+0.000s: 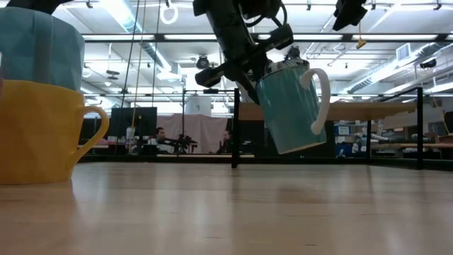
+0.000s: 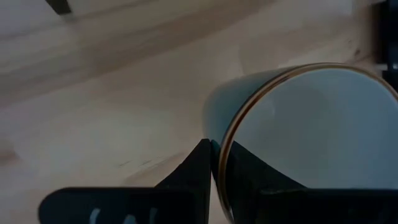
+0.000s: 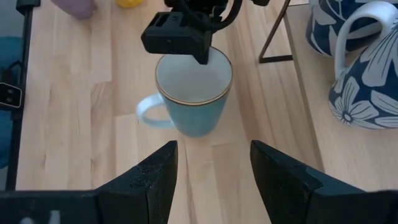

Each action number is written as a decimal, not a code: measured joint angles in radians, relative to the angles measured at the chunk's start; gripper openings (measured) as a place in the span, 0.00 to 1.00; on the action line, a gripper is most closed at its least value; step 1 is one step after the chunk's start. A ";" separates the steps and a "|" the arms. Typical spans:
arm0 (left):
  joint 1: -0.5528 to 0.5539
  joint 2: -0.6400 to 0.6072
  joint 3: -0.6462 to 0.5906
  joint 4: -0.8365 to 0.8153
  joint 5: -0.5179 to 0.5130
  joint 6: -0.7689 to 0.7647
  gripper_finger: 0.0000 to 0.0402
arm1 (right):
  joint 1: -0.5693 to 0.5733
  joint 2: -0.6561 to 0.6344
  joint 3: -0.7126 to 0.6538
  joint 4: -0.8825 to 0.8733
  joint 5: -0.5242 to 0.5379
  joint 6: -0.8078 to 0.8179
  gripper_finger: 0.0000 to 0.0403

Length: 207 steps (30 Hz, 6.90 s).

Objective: Place coffee mugs
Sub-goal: Put the blue mug on the shelf

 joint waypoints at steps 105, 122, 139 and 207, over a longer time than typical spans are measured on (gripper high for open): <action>-0.089 -0.754 -0.299 -0.249 0.156 1.024 0.38 | 0.049 0.124 0.000 0.368 0.030 0.176 0.52; -0.082 -1.113 -0.849 0.091 0.137 1.021 0.38 | 0.197 0.427 0.000 0.448 0.352 0.508 0.51; -0.082 -1.118 -0.951 0.143 0.137 1.024 0.38 | 0.203 0.570 0.000 0.409 0.411 0.804 0.51; -0.082 -1.117 -0.950 0.168 0.137 1.022 0.38 | 0.199 0.345 -0.002 0.044 0.099 0.294 0.09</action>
